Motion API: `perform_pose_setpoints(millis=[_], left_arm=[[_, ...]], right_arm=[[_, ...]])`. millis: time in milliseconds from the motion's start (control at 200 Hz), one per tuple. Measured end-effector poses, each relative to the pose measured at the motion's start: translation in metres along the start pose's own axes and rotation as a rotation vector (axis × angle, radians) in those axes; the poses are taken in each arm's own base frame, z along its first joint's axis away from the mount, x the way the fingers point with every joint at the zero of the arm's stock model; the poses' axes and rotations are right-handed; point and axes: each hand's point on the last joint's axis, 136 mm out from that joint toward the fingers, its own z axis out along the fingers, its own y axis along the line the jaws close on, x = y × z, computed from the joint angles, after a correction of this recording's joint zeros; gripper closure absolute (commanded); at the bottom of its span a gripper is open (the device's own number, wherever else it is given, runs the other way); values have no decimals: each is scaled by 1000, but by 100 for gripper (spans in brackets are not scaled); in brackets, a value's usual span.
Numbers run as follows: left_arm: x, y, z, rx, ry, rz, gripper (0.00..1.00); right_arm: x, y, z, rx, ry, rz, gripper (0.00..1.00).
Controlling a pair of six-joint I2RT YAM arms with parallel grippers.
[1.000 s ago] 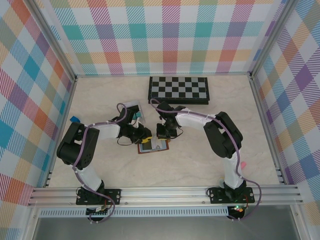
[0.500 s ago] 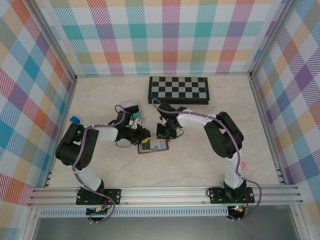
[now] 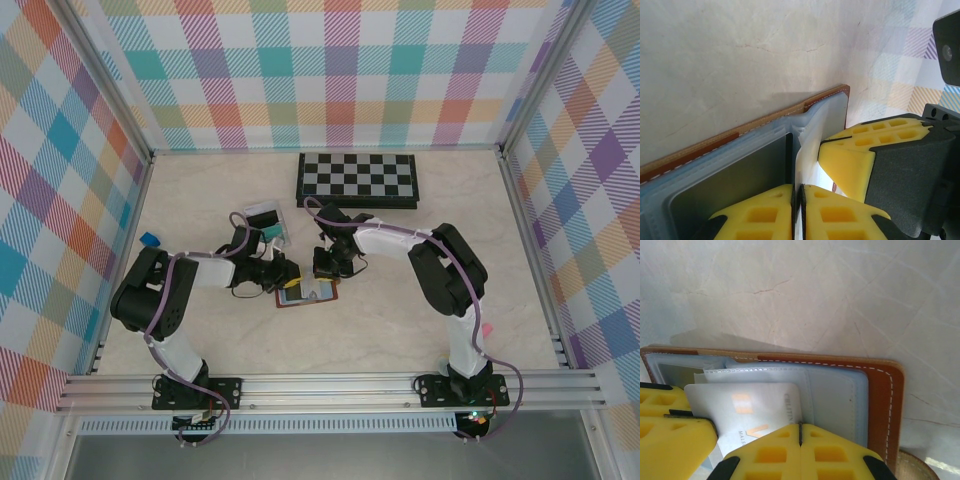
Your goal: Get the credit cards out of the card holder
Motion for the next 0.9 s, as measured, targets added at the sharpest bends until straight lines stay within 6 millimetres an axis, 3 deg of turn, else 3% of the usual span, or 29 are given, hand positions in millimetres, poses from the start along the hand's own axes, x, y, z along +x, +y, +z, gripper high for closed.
perform_pose_setpoints(millis=[635,900], left_arm=[[7,5,-8,26,7,22,91],[10,1,-29,-89,-2,41,91]], right_arm=[[2,-3,1,15,10,21,100],[2,-3,1,21,7,34,100]])
